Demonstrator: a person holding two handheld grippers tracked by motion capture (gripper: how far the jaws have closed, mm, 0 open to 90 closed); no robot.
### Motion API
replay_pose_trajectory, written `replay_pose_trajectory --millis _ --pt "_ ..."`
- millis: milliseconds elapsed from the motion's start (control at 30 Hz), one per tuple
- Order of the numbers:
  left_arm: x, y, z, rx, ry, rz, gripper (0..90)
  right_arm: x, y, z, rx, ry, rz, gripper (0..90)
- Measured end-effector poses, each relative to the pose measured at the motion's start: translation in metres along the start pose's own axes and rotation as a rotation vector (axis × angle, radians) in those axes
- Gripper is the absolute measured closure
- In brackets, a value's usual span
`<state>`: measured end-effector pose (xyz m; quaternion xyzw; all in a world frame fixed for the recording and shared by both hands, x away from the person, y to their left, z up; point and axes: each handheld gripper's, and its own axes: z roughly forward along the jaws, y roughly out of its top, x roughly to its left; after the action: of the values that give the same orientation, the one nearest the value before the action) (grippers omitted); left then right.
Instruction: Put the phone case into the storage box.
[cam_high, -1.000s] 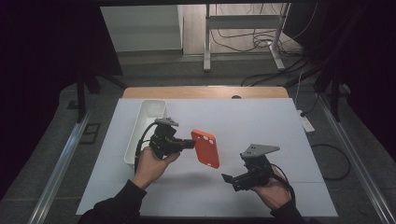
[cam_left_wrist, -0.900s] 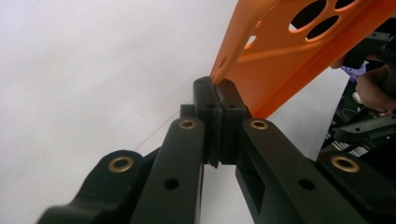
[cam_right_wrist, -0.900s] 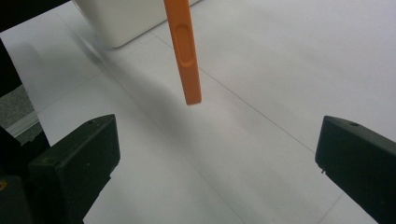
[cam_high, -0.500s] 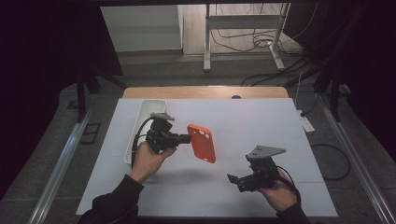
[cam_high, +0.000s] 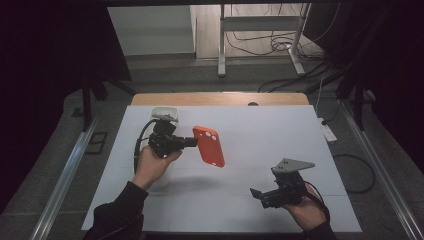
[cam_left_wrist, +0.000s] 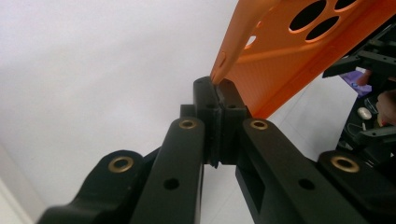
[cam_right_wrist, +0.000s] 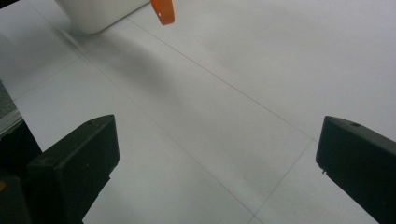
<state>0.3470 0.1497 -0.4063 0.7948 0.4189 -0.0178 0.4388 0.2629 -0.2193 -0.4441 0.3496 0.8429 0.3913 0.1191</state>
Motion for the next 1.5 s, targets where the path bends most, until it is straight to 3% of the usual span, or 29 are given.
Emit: replay_pose_trajectory --millis 700,1500 --pt "0.019 0.012 -0.017 -0.021 0.05 -0.036 89.0 -0.013 -0.017 -0.023 -0.008 -0.039 0.058 0.0" --pt "0.046 0.029 -0.04 -0.035 0.134 -0.071 89.0 -0.029 -0.038 -0.047 -0.007 -0.074 0.117 0.0"
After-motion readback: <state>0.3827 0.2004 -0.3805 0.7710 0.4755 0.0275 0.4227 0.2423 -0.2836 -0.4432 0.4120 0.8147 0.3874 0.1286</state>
